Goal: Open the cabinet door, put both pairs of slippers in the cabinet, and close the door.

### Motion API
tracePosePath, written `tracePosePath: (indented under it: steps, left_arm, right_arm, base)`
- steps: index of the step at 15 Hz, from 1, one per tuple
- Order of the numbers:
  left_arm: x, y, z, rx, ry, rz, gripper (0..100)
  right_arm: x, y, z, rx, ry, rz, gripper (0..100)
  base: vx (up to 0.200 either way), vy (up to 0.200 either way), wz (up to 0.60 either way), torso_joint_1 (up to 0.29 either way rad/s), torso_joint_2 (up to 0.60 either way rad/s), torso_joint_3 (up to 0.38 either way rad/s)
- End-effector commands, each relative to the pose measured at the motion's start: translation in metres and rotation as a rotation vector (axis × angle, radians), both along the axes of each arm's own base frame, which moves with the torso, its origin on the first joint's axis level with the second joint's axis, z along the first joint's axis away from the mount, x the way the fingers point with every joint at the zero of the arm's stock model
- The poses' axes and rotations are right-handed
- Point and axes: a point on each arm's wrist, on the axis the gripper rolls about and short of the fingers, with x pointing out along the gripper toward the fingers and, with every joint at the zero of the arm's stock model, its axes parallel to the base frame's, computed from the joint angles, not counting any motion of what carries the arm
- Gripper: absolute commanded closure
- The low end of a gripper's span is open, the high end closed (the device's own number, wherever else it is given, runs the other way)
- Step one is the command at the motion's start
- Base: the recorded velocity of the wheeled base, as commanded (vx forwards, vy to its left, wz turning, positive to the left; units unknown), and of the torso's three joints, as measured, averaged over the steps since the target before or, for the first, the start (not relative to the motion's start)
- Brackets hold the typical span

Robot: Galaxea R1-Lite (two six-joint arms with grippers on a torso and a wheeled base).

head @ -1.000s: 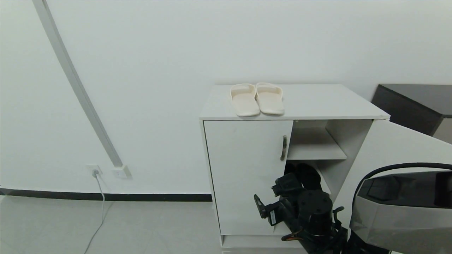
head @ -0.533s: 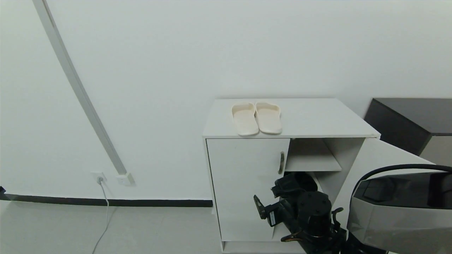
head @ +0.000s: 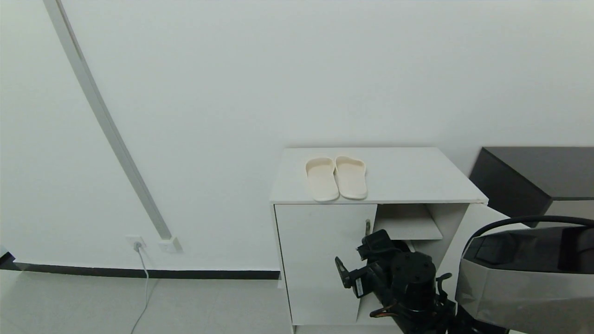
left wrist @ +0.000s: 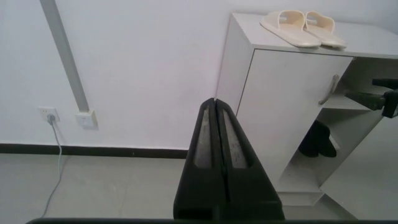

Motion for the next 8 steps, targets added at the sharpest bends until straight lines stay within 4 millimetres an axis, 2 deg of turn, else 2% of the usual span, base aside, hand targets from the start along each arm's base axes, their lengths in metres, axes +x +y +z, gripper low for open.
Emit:
tracePosePath:
  steps: [1,5,8]
  left_arm:
    - [0.0,0.0,0.0,0.0,0.001,0.0,100]
    - [0.0,0.0,0.0,0.0,0.001,0.0,100]
    - [0.0,0.0,0.0,0.0,0.001,0.0,100]
  right_arm:
    - [0.001,-0.001,-0.005,-0.014,0.008,-0.004,0]
    - [0.003,0.002,-0.013,-0.072,-0.029,0.008,0]
    - [0.005,0.004,-0.003,-0.041,-0.056,0.006,0]
  base:
    - [0.0,0.0,0.0,0.188,-0.4,-0.222]
    - [0.0,0.0,0.0,0.038,-0.08,-0.043]
    - [0.0,0.0,0.0,0.0,0.0,0.0]
